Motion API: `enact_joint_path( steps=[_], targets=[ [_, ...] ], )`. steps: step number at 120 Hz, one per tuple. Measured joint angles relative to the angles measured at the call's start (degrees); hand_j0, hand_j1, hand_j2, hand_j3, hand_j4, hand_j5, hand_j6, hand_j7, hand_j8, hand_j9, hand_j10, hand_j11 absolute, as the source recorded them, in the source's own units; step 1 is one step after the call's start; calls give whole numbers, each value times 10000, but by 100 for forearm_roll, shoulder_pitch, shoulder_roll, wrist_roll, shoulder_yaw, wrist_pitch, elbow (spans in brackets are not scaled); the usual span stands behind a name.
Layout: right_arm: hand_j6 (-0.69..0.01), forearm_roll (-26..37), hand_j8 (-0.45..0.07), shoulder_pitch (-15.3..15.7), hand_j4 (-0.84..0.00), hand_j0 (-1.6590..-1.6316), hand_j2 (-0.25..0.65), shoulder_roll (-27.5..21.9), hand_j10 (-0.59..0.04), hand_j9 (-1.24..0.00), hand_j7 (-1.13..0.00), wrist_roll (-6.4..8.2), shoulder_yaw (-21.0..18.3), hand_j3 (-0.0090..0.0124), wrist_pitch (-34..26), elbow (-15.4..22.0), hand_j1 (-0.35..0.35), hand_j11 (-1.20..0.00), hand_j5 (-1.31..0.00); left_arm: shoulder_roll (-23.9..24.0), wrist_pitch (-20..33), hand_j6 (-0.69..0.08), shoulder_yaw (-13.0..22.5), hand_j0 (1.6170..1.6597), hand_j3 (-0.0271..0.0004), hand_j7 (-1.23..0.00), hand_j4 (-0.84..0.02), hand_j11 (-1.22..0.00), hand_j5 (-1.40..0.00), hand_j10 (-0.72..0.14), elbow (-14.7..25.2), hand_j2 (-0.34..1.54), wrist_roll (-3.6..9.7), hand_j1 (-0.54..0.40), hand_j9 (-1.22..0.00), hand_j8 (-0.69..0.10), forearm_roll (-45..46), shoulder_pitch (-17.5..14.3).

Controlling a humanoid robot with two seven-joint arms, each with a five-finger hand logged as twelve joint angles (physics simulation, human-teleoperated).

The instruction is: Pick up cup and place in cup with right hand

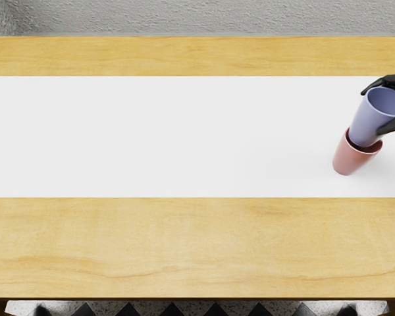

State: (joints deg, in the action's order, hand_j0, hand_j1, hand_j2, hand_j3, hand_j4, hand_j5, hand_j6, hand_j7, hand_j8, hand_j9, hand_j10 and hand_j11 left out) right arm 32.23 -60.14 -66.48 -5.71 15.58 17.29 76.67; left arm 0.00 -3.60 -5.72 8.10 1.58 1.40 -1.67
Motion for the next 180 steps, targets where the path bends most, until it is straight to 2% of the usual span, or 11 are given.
enact_joint_path(
  steps=[9,11,32,43,53,78,96,116,143,164,180],
  targets=[
    [-1531,15,-1027,36,-2482,-16543,914,19,-1965,-8039,-7674,33,-4,17,-19,-13,2001,-8160,-8208,0,0,-102,1,16581,-1,-129,-102,-129,-129,-100,0,21,0,3372,-129,-101,0,0],
    [-1507,16,-1058,42,-2471,-16543,892,21,-1993,-8052,-7674,38,-4,2,-22,-15,1988,-8178,-8191,0,0,-102,1,16581,-1,-129,-102,-129,-129,-100,0,21,0,3372,-129,-101,0,0],
    [-1569,15,-1087,130,-2296,-16544,991,11,-2277,-8216,-7668,149,-8,6,24,-23,1911,-8290,-8398,0,0,-103,0,16581,-2,-130,-103,-130,-131,-101,0,22,0,3371,-130,-102,0,0],
    [-1725,7,-1322,151,-2477,-16550,1139,-11,-2485,-8132,-7579,175,-5,6,55,-23,1900,-8129,-8327,0,0,-103,-1,16581,-2,-130,-102,-130,-131,-100,0,22,0,3371,-130,-102,0,1],
    [-2082,-11,-1659,160,-2753,-16562,705,-23,-2803,-7425,-6945,175,-1,5,81,-26,1630,-7430,-7581,0,0,-102,-2,16581,-2,-130,-102,-130,-131,-100,0,23,0,3371,-130,-102,0,0],
    [-2028,-173,-1866,164,-2254,-16574,46,-24,-2271,-4288,-4109,125,14,0,92,-65,-201,-4287,-4348,0,0,-102,0,16581,-3,-131,-101,-130,-131,-100,0,23,0,3371,-131,-102,0,0],
    [-1183,-242,-1097,151,-1279,-16577,14,-9,-1283,-2273,-2184,88,52,0,195,-71,-1740,-2271,-2305,0,0,-102,0,16581,-3,-131,-101,-130,-131,-100,0,24,0,3371,-131,-101,0,0],
    [-572,-560,-529,41,-605,-16579,25,-39,-715,-1007,-965,-168,127,0,572,-64,-2738,-1006,-1023,0,1,-102,0,16581,-3,-131,-101,-131,-132,-100,0,24,0,3371,-131,-101,0,0],
    [-247,-931,-224,-390,-244,-16580,20,-184,-275,-338,-321,-546,179,0,852,-39,-3260,-336,-346,0,0,-102,0,16581,-3,-131,-101,-131,-131,-100,0,24,0,3371,-131,-101,0,0],
    [-140,-2127,-125,-875,-130,-16580,12,-200,-141,-145,-136,-1153,185,0,1512,-8,-3405,-143,-150,0,0,-102,0,16581,-3,-131,-101,-131,-132,-100,-1,24,0,3371,-131,-102,0,0],
    [-85,-3044,-77,-1079,-77,-16580,8,-43,-83,-76,-71,-1354,184,0,1702,76,-3452,-74,-79,0,0,-103,0,16581,-3,-132,-102,-132,-133,-102,1,24,0,3370,-132,-103,0,0]
  ],
)
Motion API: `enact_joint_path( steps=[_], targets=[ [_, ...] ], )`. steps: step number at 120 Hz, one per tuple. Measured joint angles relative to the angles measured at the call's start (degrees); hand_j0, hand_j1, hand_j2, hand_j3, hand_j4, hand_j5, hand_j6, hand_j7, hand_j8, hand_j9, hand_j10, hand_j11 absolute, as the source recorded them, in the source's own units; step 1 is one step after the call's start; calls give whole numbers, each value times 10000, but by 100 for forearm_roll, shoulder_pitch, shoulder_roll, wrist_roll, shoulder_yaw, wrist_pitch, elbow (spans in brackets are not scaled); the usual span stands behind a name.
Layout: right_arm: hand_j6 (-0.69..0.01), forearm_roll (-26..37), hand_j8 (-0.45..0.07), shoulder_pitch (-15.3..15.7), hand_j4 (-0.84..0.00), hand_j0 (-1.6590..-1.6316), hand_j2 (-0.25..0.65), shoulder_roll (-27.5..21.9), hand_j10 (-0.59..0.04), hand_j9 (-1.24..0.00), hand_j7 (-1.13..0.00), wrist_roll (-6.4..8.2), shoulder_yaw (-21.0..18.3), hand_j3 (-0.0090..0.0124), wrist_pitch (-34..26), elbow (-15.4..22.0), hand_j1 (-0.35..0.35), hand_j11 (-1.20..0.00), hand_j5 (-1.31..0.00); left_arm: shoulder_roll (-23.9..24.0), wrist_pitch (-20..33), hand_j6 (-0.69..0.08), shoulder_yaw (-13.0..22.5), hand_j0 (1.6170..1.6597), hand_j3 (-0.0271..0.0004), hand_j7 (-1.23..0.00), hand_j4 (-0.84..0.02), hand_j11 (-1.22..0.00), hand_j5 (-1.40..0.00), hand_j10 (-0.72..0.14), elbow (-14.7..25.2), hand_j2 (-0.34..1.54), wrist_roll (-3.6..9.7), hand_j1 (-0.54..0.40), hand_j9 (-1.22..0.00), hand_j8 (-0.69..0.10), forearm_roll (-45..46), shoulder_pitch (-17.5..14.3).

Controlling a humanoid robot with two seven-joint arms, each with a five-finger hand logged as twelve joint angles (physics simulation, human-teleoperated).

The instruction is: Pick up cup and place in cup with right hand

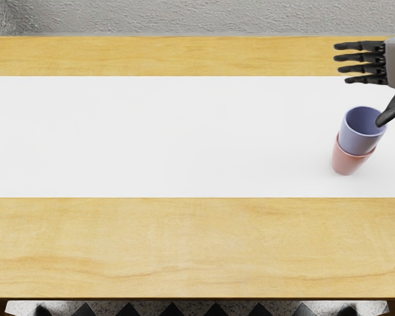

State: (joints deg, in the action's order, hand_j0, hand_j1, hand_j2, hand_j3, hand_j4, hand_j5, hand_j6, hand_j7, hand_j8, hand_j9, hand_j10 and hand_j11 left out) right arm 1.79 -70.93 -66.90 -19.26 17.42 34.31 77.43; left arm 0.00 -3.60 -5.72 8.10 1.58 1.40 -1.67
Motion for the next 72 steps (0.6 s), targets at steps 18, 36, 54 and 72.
enact_joint_path(
  steps=[18,36,54,72],
  targets=[
    [-44,-530,-41,-98,-40,-16580,4,483,-44,-36,-34,-60,-4,0,26,41,-3477,-35,-38,0,0,-105,1,16581,-2,-134,-104,-134,-134,-103,0,24,0,3368,-134,-104,0,0],
    [-20,-705,-20,-106,-19,-16580,2,902,-22,-16,-16,-74,-9,0,-48,123,-3487,-16,-18,0,0,-103,2,16581,-2,-132,-102,-131,-132,-102,-1,23,0,3370,-131,-103,0,0],
    [-7,-759,-8,-69,-7,-16580,2,1402,-9,-7,-8,-71,-54,0,-346,192,-3491,-7,-8,0,1,-103,1,16581,-1,-130,-102,-130,-131,-101,-1,22,0,3371,-130,-102,0,0],
    [0,-758,-2,11,-2,-16581,2,1597,-3,-3,-4,-70,-62,0,-464,210,-3491,-3,-3,0,0,-103,3,16581,-1,-130,-102,-130,-131,-101,0,22,0,3371,-130,-103,0,0]
  ],
)
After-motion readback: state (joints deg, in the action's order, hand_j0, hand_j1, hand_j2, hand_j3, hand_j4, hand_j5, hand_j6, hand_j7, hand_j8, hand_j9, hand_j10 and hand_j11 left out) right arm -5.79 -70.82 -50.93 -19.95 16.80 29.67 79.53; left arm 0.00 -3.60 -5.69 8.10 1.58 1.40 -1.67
